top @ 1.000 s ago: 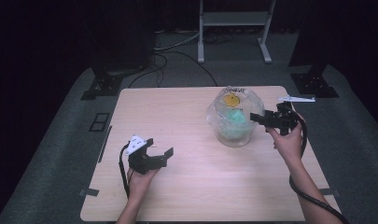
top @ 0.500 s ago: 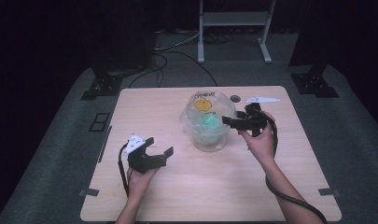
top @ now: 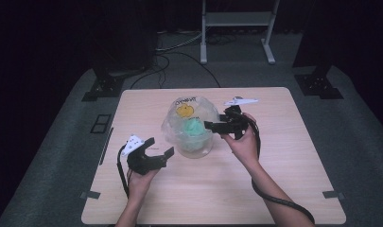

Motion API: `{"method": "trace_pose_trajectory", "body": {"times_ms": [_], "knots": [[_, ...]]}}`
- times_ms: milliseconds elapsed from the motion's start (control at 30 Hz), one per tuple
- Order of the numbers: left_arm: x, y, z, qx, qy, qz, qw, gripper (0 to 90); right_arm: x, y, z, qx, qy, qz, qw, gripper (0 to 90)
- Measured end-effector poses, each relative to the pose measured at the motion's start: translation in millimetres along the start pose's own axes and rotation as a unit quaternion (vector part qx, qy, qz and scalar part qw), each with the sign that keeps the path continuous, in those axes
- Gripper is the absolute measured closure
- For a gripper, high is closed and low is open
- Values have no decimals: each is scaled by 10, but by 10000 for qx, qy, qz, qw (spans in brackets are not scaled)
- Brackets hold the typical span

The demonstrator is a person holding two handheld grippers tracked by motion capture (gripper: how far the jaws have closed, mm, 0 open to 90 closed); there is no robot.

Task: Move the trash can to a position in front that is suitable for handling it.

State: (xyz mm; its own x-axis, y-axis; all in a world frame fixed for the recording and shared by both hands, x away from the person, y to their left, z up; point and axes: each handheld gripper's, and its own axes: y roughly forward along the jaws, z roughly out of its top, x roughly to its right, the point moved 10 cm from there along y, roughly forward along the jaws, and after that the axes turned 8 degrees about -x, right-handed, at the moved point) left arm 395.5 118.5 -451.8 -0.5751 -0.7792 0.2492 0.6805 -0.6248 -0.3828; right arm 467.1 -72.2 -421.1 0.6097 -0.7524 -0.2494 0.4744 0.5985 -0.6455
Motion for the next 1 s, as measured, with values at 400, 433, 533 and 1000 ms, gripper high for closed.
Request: {"method": "trace_pose_trajectory", "body": {"times_ms": [400, 433, 533, 1000], "knots": [[48, -171, 238, 283, 8, 10, 9996, 25, -248, 76, 42, 9, -271, 190, 9995, 325], [47, -182, 263, 295, 11, 27, 9996, 25, -250, 55, 50, 56, -263, 208, 9994, 324], [53, -198, 346, 282, 51, 125, 9995, 30, -243, -28, 91, 234, -224, 251, 9992, 325], [-129, -64, 665, 420, 149, 354, 9984, 424, -61, -371, 295, 745, -123, 108, 9971, 327]]}}
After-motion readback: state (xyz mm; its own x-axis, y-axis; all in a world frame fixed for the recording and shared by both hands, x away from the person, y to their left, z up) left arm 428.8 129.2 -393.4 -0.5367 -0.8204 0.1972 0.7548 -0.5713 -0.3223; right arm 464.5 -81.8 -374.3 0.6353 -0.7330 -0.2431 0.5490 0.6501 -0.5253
